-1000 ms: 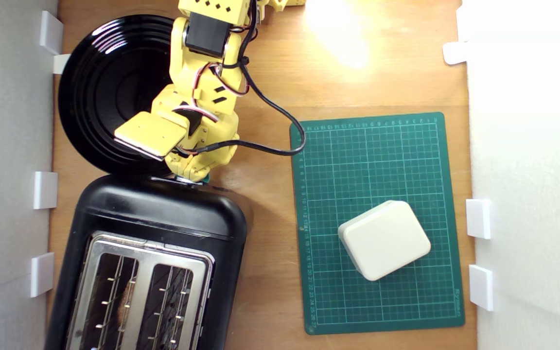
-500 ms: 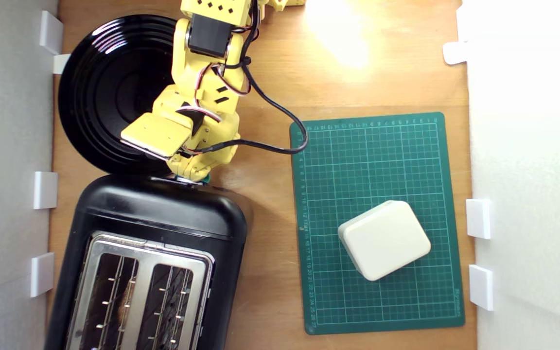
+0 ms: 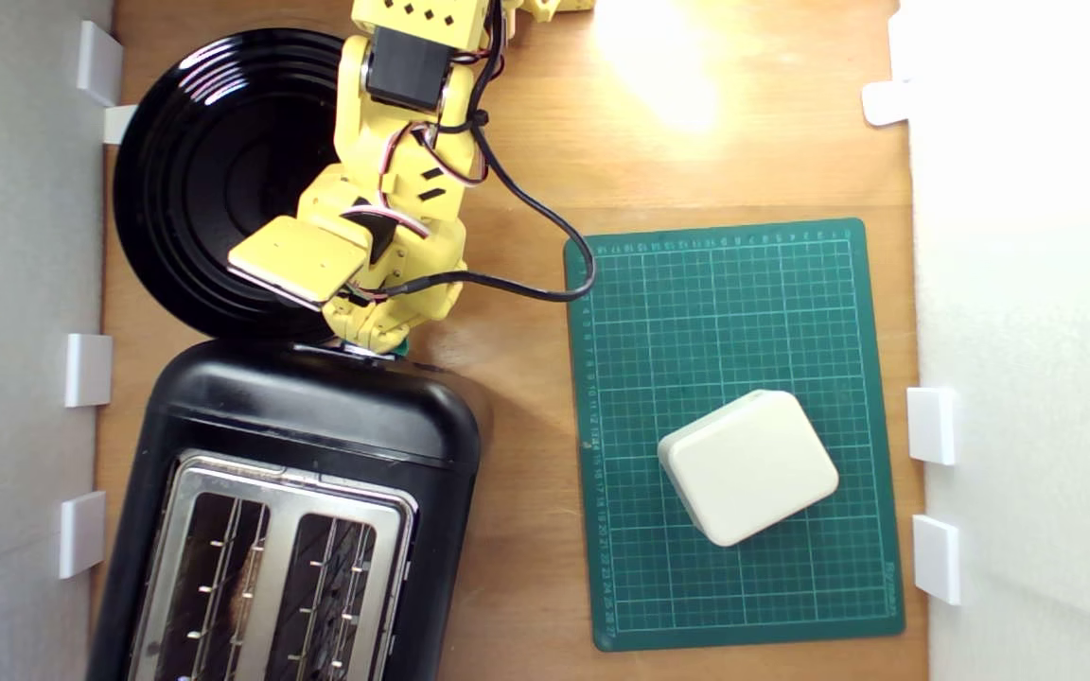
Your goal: Start toaster
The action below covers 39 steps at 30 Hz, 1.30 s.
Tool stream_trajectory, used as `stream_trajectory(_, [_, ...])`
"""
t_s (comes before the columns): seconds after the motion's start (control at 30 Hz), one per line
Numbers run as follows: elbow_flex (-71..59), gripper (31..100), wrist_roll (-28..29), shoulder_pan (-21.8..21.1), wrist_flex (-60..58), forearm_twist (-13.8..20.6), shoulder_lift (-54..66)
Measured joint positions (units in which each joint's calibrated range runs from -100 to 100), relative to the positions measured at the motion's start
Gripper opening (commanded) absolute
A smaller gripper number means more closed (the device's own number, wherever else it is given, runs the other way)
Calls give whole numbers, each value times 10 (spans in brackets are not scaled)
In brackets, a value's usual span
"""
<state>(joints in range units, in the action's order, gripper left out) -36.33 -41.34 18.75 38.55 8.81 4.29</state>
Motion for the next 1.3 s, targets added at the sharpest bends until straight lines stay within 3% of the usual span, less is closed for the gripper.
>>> stream_trajectory(0.37, [4,313,15,-6,31,-1,1])
stream_trajectory(1.0, [118,313,29,-21,128,1,-3])
stream_trajectory(1.3, [101,313,31,-41,153,-2,54])
